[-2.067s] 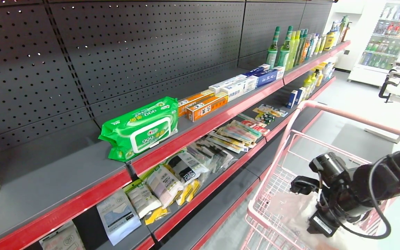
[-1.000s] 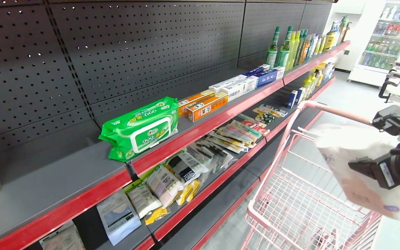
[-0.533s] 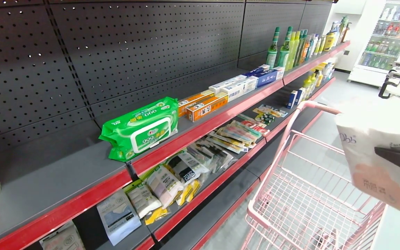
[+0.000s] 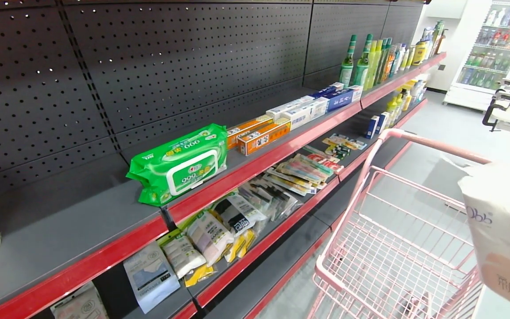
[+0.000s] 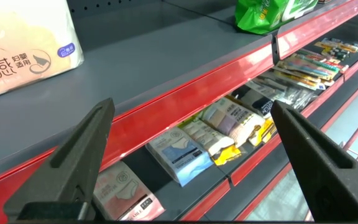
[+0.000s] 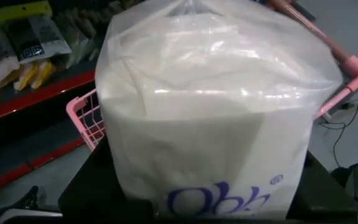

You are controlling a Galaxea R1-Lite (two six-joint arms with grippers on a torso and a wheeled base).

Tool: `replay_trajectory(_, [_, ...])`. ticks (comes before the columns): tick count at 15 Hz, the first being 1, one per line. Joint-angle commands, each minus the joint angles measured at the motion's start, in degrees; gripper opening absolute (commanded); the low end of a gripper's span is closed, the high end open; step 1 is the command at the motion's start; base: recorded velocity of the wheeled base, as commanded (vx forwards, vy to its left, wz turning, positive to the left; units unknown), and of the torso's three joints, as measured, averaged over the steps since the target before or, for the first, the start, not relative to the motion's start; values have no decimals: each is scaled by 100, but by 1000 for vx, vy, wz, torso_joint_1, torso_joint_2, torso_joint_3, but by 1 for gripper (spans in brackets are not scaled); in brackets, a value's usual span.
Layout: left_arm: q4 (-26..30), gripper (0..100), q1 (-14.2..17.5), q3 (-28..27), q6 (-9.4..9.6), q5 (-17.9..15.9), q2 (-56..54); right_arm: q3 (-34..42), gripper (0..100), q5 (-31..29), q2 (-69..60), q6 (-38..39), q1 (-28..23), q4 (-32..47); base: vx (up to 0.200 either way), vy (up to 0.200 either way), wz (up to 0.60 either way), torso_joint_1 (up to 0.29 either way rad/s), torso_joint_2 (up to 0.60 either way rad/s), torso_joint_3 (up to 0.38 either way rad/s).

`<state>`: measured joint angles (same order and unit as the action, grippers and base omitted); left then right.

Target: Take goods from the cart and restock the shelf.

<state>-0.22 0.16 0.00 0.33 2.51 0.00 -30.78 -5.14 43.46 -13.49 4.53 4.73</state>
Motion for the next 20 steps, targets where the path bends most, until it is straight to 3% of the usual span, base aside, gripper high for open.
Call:
replay_trajectory(1, [-4,100,2,0,2,4,0,81,0,5,-110,-13,-111,-7,0,0,0,0,0,0])
replay_trajectory(11, [-4,100,2,0,2,4,0,213,0,22,-92,-13,-120,-7,0,0,0,0,0,0])
replay_trajectory(20, [-4,100,2,0,2,4,0,195,0,49,110,-13,-120,-69,0,0,0,159,-360,-206])
